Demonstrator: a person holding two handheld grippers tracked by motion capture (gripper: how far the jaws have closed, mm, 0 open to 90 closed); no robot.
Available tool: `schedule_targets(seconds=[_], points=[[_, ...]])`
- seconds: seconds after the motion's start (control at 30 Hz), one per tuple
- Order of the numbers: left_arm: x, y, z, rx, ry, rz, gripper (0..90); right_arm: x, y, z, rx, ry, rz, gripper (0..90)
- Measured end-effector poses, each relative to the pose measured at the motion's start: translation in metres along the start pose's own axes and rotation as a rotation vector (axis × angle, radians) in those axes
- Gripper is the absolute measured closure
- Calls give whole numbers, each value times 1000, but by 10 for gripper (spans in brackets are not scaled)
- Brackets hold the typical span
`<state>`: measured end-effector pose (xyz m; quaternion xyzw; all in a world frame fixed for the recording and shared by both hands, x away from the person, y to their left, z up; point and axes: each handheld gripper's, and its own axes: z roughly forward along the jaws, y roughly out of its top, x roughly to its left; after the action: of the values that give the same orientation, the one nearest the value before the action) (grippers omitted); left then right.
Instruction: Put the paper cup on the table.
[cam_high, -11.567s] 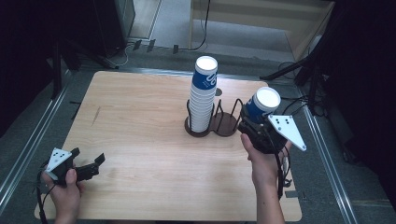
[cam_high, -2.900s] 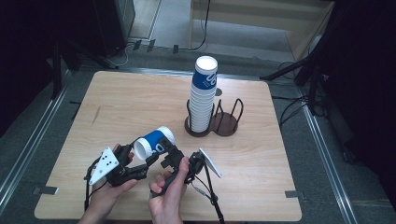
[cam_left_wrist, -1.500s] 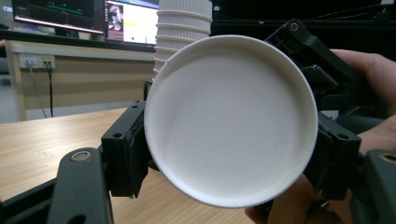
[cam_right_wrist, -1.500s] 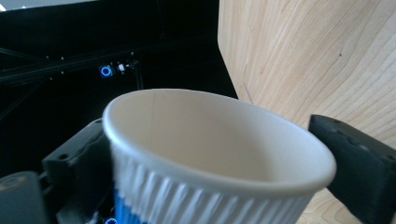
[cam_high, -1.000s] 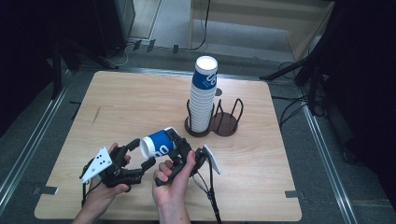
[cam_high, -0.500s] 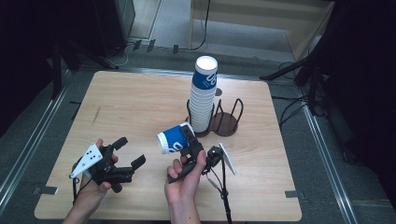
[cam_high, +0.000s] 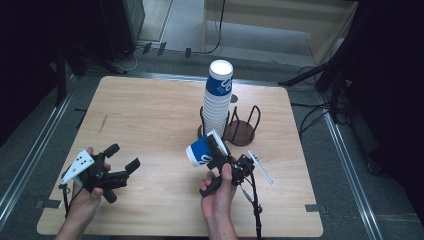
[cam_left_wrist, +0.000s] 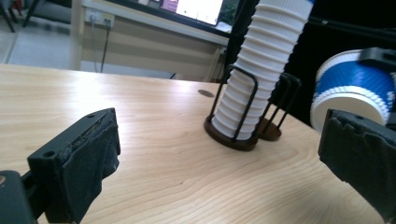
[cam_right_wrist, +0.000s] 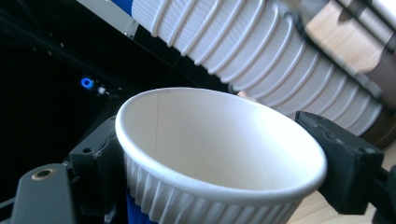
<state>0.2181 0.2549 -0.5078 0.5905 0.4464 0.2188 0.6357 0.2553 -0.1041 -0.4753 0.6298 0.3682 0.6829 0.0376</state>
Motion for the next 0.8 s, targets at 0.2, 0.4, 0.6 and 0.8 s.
schedule_targets(seconds=[0.2, 0.4, 0.6, 0.8], points=[[8, -1, -1, 11, 26, -14, 0, -3, 10, -7, -15, -32, -169, 153], [15, -3, -3, 29, 46, -16, 0, -7, 17, -13, -5, -58, -319, 153], [21, -4, -5, 36, 66, -20, 0, -7, 20, -17, -64, -88, -496, 153], [26, -5, -6, 44, 84, -22, 0, -8, 23, -24, -102, -116, -661, 153]])
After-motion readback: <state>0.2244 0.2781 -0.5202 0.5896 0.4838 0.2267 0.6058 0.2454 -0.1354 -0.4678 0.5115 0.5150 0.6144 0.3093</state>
